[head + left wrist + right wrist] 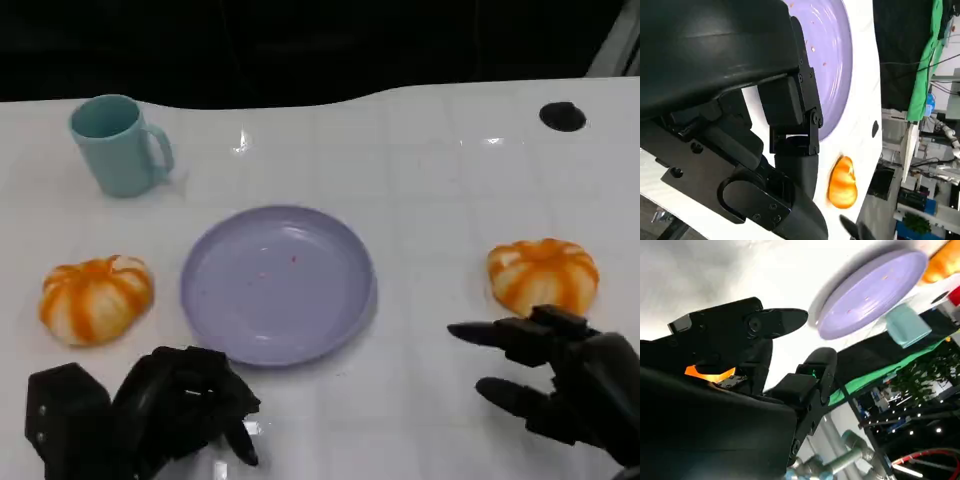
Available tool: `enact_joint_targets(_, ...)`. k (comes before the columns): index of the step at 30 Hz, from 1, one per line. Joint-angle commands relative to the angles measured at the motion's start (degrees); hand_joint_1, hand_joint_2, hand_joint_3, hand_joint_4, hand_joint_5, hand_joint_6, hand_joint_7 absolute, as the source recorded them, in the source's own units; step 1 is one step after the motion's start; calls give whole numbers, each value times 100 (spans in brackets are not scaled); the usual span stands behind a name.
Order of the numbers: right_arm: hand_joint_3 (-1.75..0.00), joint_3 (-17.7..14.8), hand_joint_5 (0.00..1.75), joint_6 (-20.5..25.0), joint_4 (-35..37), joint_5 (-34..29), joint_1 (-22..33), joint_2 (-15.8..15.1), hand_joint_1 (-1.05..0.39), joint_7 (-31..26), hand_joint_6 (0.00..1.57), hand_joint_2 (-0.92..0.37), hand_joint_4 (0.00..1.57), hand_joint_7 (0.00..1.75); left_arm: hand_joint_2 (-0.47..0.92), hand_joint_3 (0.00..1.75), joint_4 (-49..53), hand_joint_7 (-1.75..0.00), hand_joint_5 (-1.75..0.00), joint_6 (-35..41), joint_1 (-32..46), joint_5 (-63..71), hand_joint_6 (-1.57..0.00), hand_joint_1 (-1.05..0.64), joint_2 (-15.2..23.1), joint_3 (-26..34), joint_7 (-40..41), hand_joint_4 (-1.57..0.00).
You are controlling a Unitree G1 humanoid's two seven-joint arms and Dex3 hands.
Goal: Grasp the bread from the table and place it into the plate.
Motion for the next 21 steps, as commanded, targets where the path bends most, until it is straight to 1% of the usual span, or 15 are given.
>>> enact_joint_targets(1, -16, -87, 51, 378, -291, -357, -44, -261, -41, -149, 48, -92, 30, 0, 79, 0, -38, -51, -86, 15, 2, 11, -157, -105, 61, -11, 18, -155)
enact_joint_targets(5, -17, -74, 44, 876, -528, -707, -64, -340, -44, -182, 40, -92, 22, 0, 80, 0, -21, -52, -86, 9, -11, 16, -157, -105, 63, -12, 26, -155)
enact_joint_targets(7, -17, -38, 41, 1259, -683, -933, -68, -346, -46, -143, 34, -92, 17, 0, 80, 1, 39, -52, -86, -37, -35, 3, -157, -105, 66, 0, -9, -156)
enact_joint_targets(9, -15, -2, 39, 1538, -801, -1070, -66, -353, -46, -103, 30, -92, 14, 0, 80, 1, 81, -52, -85, -69, -52, -10, -157, -105, 70, 8, -42, -155)
enact_joint_targets(12, -11, 77, 39, 1939, -858, -1264, -141, -337, -46, -90, 28, -92, 11, 0, 80, 0, 109, -51, -85, -73, -61, -31, -157, -105, 67, 21, -55, -155)
enact_joint_targets(16, -8, 218, 36, 2501, -939, -1482, -271, -340, -48, 119, 23, -92, 2, 0, 80, 0, 51, -52, -85, -14, -32, 23, -157, -105, 69, 1, 31, -156)
enact_joint_targets(21, -3, 366, 36, 2981, -831, -1503, -509, -280, -47, 308, 23, -90, 0, 1, 79, 0, 21, -52, -85, 0, -11, 26, -157, -105, 41, -9, 50, -156)
